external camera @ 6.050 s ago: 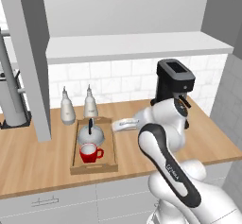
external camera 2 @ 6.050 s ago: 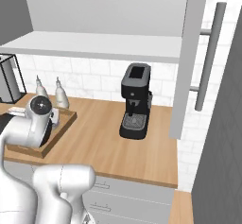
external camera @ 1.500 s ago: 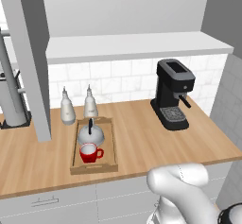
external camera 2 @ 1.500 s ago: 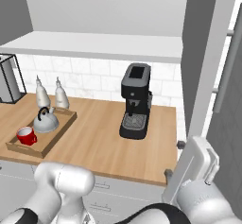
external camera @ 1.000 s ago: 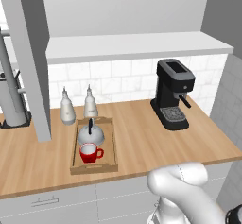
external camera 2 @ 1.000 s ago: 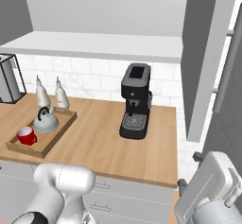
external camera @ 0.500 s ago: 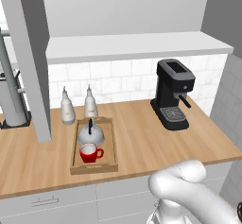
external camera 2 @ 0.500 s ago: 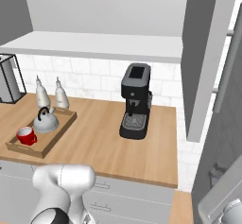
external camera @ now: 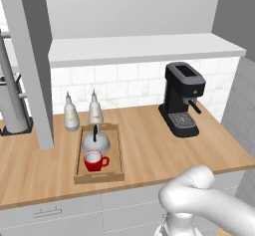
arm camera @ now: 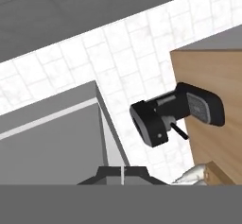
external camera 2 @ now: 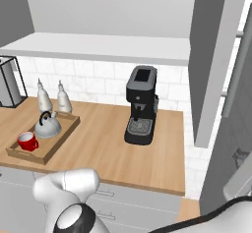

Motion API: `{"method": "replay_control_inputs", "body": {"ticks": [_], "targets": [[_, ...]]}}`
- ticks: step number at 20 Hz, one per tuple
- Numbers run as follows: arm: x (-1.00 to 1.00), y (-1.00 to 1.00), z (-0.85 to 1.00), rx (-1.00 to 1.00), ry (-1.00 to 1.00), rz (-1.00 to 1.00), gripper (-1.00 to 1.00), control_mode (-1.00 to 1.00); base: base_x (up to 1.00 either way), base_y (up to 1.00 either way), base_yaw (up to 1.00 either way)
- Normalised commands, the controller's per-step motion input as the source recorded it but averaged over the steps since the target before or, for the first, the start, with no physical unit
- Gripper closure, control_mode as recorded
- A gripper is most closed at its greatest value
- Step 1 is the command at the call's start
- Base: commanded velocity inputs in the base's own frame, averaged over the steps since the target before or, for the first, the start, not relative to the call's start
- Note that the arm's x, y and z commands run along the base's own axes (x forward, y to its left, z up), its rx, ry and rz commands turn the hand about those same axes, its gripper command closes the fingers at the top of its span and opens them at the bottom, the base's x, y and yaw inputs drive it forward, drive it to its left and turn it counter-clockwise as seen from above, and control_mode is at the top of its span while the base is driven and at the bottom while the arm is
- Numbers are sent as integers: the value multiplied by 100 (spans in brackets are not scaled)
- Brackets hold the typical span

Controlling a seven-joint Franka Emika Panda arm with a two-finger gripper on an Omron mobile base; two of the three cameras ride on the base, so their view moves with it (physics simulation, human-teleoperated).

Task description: Pick the kettle from the counter and place it on the tray. Then pick the mug from the cabinet and place it on the tray. Then close the cabinet doors.

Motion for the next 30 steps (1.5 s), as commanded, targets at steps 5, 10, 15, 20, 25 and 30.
{"method": "replay_control_inputs", "body": {"ticks": [5,10,15,20,25,30], "targets": [[76,-7,0,4,2,0,100,-100,0,0,0],[80,6,0,7,0,1,100,-100,0,0,0],[87,12,0,5,0,3,100,-100,0,0,0],[88,2,0,7,0,2,100,-100,0,0,0],[34,33,0,2,-1,8,100,-100,0,0,0],[0,99,0,-1,0,8,100,-100,0,0,0]]}}
